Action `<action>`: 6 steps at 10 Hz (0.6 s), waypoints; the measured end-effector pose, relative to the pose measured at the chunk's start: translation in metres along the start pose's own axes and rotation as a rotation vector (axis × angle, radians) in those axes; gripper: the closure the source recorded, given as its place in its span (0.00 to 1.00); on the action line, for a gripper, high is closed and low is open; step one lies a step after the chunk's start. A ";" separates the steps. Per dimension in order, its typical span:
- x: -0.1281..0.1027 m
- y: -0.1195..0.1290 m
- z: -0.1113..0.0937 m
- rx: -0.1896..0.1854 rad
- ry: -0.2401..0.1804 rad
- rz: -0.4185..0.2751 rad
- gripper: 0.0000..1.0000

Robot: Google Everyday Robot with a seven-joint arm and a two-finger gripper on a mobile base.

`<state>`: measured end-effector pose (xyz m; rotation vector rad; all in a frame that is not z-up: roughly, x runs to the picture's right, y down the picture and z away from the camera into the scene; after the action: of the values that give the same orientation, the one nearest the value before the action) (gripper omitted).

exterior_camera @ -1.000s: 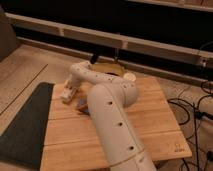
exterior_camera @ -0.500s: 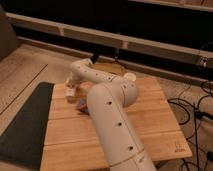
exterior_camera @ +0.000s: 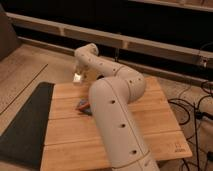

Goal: Place the bottle in the ceramic bowl

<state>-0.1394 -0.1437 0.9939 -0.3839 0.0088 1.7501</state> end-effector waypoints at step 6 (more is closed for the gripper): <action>-0.046 -0.156 -0.055 0.290 -0.089 0.226 1.00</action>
<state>0.0311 -0.1651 0.9856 -0.0945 0.2479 1.9529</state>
